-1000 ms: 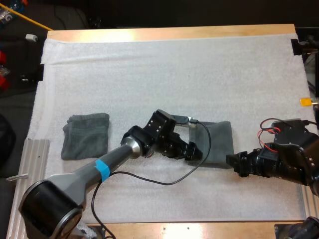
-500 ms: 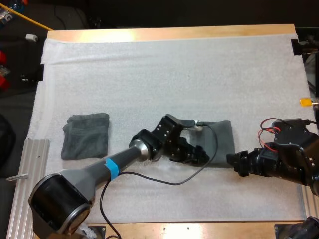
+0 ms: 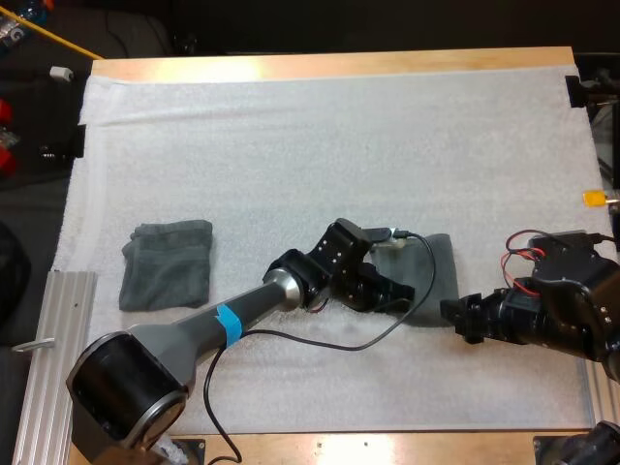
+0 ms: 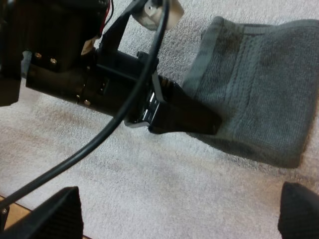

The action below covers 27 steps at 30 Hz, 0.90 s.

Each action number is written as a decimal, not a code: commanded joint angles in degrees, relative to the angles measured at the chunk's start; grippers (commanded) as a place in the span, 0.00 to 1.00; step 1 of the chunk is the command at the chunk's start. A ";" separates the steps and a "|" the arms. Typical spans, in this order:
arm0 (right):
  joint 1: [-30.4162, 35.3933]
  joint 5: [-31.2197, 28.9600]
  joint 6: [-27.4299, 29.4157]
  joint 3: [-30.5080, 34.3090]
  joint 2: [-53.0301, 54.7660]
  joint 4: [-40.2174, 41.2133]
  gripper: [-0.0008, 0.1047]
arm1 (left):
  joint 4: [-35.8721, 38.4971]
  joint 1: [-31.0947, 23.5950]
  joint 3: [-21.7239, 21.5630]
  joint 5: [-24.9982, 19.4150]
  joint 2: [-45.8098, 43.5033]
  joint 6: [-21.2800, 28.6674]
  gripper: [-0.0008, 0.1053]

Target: Pick towel from pile, fold and stack

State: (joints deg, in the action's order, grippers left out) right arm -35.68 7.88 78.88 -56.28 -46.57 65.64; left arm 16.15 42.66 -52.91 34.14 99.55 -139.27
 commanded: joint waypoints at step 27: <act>-0.04 -0.03 0.68 -0.23 0.47 0.20 0.73 | 47.33 -22.95 -11.13 -20.35 -24.29 52.06 0.01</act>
State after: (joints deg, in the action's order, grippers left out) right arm -35.68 7.88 78.95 -56.28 -46.57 65.64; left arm 62.30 19.71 -63.54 14.85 75.74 -88.71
